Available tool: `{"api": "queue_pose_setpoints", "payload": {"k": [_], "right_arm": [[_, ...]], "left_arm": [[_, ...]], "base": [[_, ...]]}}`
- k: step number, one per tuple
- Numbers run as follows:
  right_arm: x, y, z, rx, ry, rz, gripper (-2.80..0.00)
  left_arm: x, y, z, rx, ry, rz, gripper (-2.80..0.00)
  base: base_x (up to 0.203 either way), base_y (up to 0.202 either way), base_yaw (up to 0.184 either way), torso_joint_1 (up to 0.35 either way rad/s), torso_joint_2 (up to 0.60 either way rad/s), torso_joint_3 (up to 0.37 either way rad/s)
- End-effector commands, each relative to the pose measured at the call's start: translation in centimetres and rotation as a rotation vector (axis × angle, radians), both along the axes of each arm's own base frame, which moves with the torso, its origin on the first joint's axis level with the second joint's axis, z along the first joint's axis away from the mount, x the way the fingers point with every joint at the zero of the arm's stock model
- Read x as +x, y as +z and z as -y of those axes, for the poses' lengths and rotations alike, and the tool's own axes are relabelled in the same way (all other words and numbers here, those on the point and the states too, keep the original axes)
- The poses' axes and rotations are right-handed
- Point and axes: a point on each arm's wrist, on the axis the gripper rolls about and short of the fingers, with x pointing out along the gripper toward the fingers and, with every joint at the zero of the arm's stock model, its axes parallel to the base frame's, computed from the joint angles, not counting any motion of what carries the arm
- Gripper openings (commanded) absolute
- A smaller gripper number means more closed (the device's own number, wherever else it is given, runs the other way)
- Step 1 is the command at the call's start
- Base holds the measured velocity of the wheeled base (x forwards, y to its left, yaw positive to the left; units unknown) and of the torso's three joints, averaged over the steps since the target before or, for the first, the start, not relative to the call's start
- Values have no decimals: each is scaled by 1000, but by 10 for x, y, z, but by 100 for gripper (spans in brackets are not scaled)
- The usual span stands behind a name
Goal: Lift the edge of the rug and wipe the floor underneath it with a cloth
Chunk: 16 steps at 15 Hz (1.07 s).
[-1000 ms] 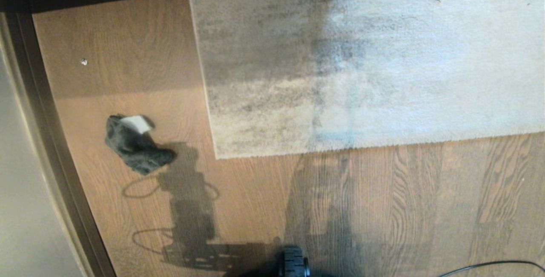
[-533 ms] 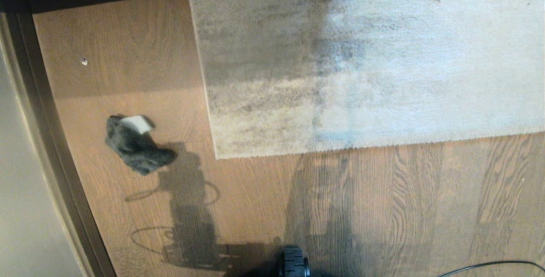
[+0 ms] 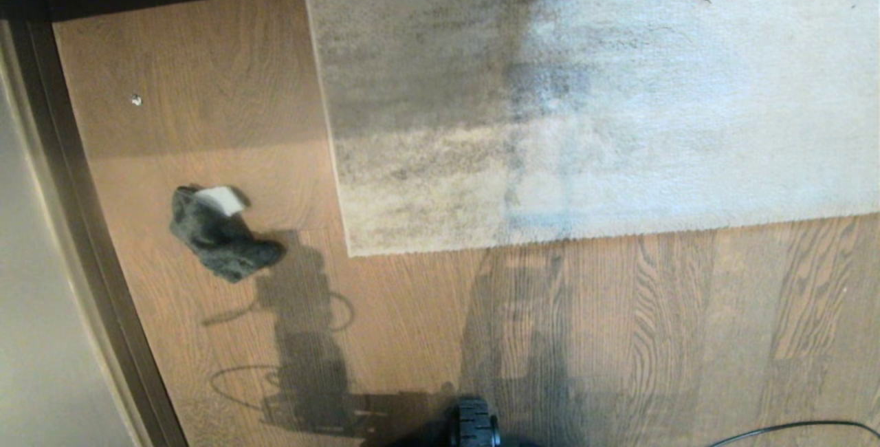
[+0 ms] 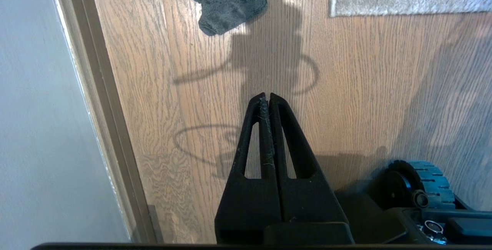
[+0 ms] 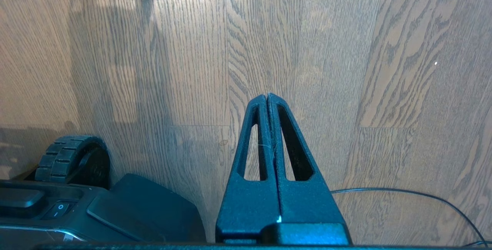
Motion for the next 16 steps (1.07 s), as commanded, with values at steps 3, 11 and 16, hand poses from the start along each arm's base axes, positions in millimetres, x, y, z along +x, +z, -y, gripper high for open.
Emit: {"api": "queue_pose_setpoints", "payload": {"k": [3, 11, 16], "right_arm": [[0, 0, 0, -1, 0, -1, -280], [0, 0, 0, -1, 0, -1, -280], [0, 0, 0, -1, 0, -1, -280]], "left_arm": [[0, 0, 0, -1, 0, 1, -280], [0, 0, 0, -2, 2, 3, -280], [0, 0, 0, -2, 2, 1, -280]], "base": [[0, 0, 0, 0, 0, 0], [0, 0, 0, 0, 0, 0], [0, 0, 0, 0, 0, 0]]}}
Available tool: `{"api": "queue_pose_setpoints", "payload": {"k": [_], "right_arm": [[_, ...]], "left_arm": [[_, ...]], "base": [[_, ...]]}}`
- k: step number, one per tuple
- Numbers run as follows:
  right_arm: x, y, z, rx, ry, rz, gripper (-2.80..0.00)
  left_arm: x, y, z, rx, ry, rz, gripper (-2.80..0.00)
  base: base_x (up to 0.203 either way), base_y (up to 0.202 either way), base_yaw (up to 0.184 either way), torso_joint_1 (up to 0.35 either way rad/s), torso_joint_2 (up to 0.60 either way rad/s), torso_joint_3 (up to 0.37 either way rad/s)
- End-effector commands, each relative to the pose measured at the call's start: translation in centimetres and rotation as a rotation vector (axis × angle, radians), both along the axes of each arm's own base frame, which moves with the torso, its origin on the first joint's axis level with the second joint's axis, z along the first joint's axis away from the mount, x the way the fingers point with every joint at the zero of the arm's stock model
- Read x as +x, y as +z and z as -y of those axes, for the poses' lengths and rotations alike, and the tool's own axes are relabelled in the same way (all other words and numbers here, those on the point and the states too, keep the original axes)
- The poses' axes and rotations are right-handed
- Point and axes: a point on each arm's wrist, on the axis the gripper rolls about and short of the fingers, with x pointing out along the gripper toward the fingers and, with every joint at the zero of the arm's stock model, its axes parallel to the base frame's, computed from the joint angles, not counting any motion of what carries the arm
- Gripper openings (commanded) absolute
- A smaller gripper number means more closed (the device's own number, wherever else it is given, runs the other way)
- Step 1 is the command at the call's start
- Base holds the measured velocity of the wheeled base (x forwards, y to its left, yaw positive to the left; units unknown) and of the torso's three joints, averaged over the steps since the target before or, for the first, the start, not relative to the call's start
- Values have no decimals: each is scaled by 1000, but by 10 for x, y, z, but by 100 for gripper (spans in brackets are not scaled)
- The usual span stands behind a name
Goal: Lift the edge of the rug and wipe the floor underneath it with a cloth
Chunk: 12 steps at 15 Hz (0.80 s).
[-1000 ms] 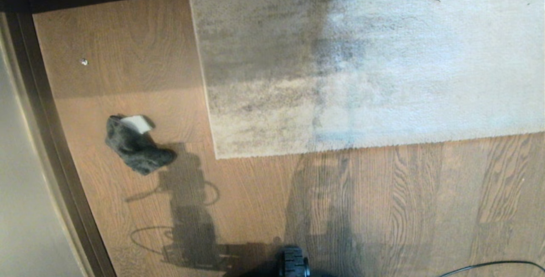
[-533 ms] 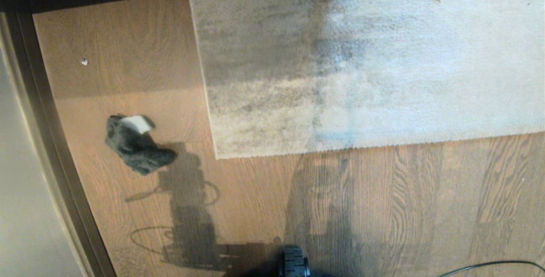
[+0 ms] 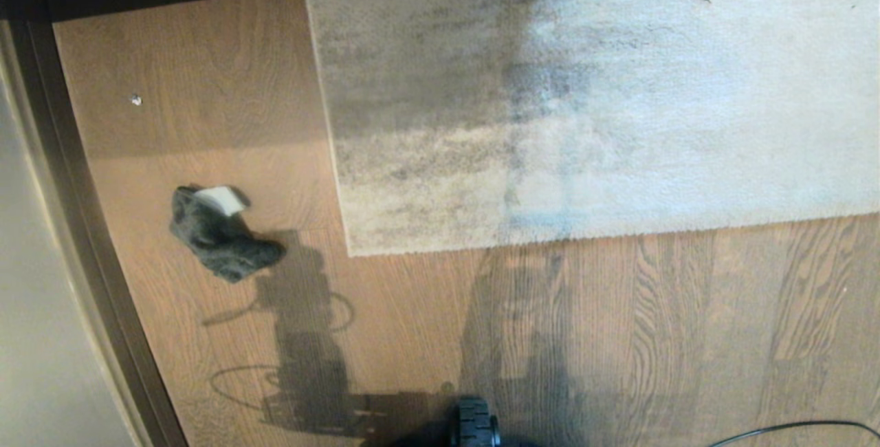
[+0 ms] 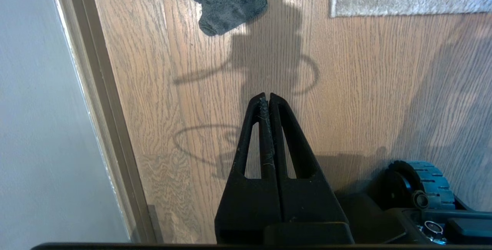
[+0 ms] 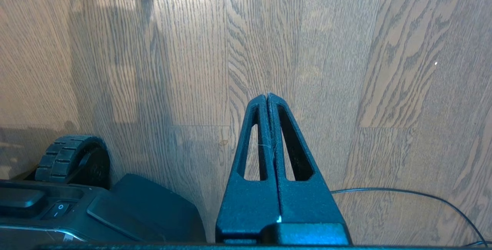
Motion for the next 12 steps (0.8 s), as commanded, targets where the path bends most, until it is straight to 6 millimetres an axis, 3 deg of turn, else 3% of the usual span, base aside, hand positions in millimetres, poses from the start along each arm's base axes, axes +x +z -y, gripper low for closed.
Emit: {"api": "queue_pose_setpoints", "payload": {"k": [1, 12], "right_arm": [[0, 0, 0, 0, 0, -2, -280], [0, 0, 0, 0, 0, -2, -280]], "left_arm": [[0, 0, 0, -3, 2, 2, -280], [0, 0, 0, -13, 3, 5, -280]], "base": [[0, 0, 0, 0, 0, 0], [0, 0, 0, 0, 0, 12]]}}
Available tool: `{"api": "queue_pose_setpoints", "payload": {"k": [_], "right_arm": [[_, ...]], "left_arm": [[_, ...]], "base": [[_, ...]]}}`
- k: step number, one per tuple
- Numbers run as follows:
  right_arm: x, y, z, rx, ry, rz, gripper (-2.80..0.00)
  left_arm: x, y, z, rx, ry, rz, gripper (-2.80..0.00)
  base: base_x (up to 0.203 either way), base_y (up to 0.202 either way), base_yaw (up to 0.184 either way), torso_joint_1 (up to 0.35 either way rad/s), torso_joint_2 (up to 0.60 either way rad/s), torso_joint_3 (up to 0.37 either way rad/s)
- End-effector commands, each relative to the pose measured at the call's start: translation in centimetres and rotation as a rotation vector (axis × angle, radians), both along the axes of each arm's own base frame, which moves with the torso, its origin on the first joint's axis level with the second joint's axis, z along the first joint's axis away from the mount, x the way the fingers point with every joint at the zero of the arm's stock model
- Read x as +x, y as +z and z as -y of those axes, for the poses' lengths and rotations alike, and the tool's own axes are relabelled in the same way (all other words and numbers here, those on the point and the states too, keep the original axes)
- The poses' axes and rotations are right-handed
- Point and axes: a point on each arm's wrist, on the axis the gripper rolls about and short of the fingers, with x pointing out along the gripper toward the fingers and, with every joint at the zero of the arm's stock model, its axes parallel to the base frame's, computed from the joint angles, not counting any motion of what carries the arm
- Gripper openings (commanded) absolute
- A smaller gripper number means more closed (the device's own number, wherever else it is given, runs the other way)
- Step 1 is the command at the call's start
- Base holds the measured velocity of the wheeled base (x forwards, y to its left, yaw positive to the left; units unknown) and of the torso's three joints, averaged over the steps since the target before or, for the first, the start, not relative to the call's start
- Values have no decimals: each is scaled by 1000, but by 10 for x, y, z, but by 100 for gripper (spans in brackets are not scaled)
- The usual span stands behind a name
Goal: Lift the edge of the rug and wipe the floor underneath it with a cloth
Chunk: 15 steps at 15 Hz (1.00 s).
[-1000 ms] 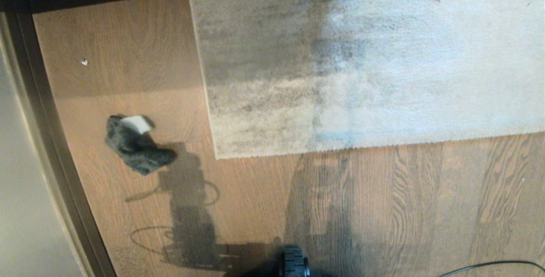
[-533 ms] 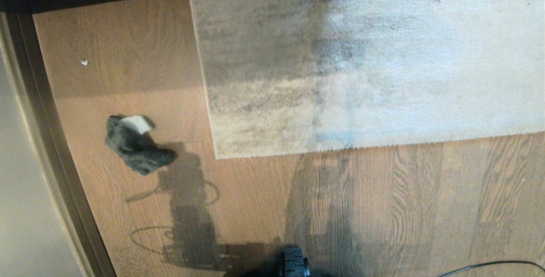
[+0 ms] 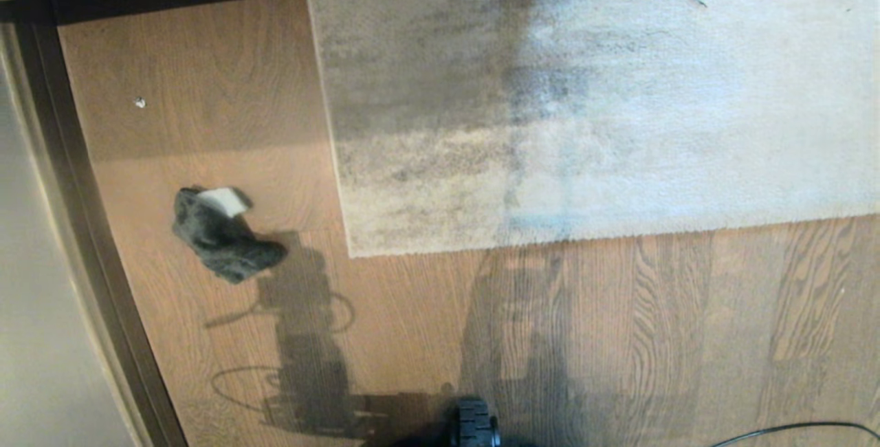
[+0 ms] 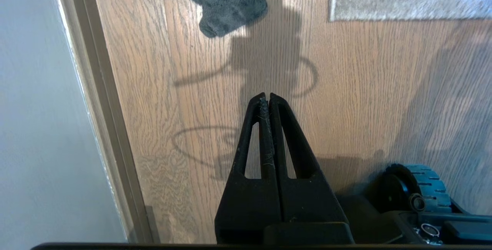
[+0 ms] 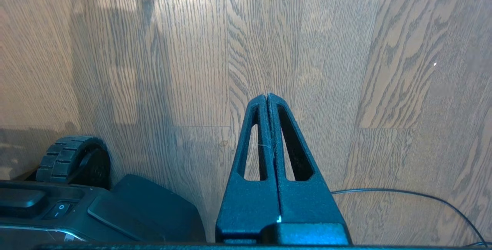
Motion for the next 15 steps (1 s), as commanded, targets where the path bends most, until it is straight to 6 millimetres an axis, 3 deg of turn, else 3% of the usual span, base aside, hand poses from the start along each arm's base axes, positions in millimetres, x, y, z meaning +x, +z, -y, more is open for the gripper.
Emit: {"api": "queue_pose_setpoints", "payload": {"k": [1, 15], "right_arm": [[0, 0, 0, -2, 0, -1, -280], [0, 0, 0, -2, 0, -1, -280]], "left_arm": [[0, 0, 0, 0, 1, 1, -280], [0, 0, 0, 0, -2, -1, -280]], "base": [[0, 0, 0, 5, 2, 141], [0, 0, 0, 3, 2, 198]]}}
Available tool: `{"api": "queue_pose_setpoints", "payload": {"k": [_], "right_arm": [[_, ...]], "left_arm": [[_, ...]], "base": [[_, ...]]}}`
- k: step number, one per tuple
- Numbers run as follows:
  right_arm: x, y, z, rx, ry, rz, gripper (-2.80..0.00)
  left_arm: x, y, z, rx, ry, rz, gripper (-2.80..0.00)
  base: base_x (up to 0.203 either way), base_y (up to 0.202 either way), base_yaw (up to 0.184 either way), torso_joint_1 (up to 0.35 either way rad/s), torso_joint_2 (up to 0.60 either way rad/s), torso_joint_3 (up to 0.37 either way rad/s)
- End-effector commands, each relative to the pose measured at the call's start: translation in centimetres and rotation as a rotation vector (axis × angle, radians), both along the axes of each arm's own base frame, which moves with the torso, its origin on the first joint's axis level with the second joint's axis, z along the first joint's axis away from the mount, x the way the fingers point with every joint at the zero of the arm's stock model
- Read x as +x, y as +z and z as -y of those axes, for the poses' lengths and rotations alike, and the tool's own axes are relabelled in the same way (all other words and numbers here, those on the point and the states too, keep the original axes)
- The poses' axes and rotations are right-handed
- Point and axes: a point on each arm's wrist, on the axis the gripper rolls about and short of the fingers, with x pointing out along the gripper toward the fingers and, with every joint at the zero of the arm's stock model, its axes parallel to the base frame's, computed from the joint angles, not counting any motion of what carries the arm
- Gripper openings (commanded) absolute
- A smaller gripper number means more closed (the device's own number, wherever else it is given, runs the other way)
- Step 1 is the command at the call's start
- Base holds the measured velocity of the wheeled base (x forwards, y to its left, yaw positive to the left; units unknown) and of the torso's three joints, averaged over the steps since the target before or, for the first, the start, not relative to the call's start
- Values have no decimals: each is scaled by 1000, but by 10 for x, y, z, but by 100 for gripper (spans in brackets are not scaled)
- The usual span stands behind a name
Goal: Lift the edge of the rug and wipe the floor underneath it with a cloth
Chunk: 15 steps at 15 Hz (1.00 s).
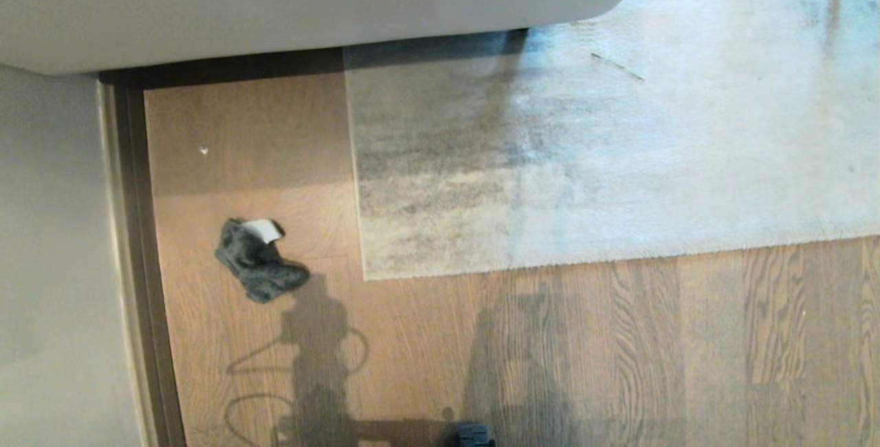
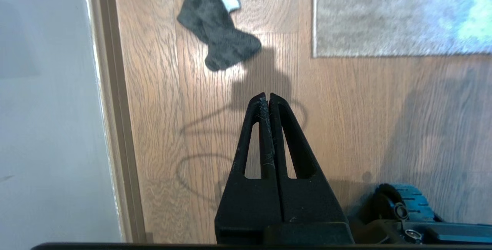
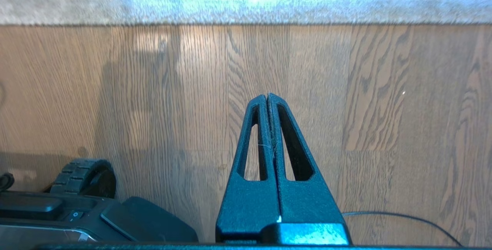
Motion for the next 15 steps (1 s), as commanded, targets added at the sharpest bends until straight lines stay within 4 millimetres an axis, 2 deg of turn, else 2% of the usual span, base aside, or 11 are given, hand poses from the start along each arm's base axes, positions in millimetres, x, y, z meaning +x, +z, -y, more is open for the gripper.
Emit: {"api": "queue_pose_setpoints", "payload": {"k": [1, 15], "right_arm": [[0, 0, 0, 0, 0, -1, -280], [0, 0, 0, -1, 0, -1, -280]], "left_arm": [[0, 0, 0, -1, 0, 1, -280], [0, 0, 0, -1, 3, 1, -280]], "base": [[0, 0, 0, 1, 2, 200], [0, 0, 0, 1, 2, 203]]}}
